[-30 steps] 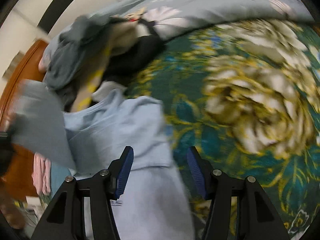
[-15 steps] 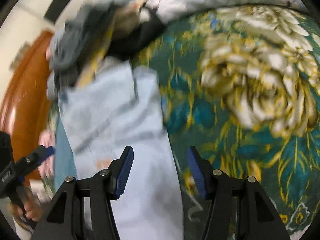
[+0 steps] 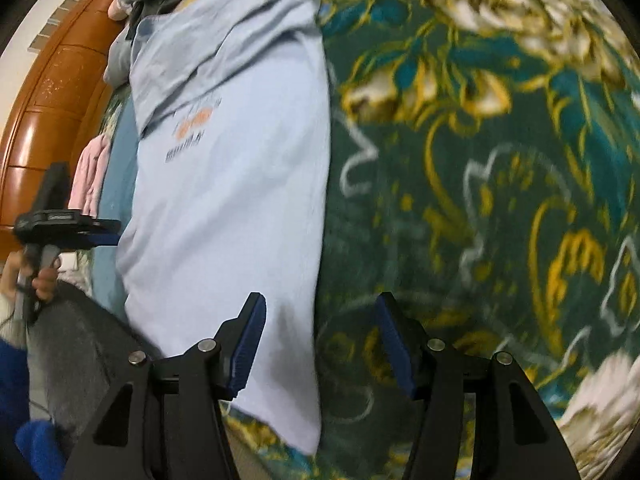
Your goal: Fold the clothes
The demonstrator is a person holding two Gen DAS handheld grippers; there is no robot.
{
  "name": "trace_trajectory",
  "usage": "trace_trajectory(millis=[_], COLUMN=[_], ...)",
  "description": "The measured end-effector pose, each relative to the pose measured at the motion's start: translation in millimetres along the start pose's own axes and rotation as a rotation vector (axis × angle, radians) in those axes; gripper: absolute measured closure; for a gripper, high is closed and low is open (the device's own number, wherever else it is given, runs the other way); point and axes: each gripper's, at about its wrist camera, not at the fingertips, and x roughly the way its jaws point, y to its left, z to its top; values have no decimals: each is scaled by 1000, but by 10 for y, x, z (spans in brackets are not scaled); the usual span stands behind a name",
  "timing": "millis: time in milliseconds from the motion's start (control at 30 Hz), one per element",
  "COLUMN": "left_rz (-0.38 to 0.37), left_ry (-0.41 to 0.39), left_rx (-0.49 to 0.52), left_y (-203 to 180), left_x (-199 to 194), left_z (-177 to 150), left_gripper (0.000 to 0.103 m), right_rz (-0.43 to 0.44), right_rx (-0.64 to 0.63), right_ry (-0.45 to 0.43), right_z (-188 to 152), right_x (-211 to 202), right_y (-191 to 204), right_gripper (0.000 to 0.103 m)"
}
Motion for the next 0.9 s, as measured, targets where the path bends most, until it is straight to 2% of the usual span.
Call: trace_trajectory(millis=[133, 233, 333, 467, 500, 567, 600, 633, 667, 700, 767, 900], left_rz=[89, 111, 188, 227, 231, 243, 242, 243, 231, 210, 144, -68], left_ry=[94, 167, 235, 244, 246, 247, 244, 240, 230, 215, 174, 50], left_rx=[105, 163, 204, 221, 216, 202, 200, 203, 207, 211, 212, 208], left_y=[-251, -408, -519, -600, -604, -603, -613, -629, -650, -675, -718, -756], left_x=[191, 348, 516, 562, 568, 574, 572, 567, 545, 510, 397, -77], left_z=[-49, -105, -139, -159, -158, -157, -157, -157, -157, -154, -147, -118], left_gripper=[39, 33, 33, 37, 45, 59, 70, 77, 90, 94, 95, 96], right_rz=[58, 85, 85, 69, 64, 57, 77, 99, 121, 143, 187, 385], right_rx=[29, 58, 54, 27, 16, -5, 1, 8, 15, 22, 37, 112], right_ry=[51, 42, 52, 75, 89, 117, 125, 132, 139, 146, 160, 45], right_z=[-164, -260, -254, -260, -272, -284, -263, -240, -216, -193, -146, 257], right_x=[51, 80, 84, 88, 99, 127, 128, 129, 129, 130, 130, -243], right_y=[-7, -54, -24, 23, 46, 88, 82, 74, 65, 57, 40, -46], right_gripper=[45, 45, 43, 45, 48, 61, 88, 100, 100, 101, 101, 101])
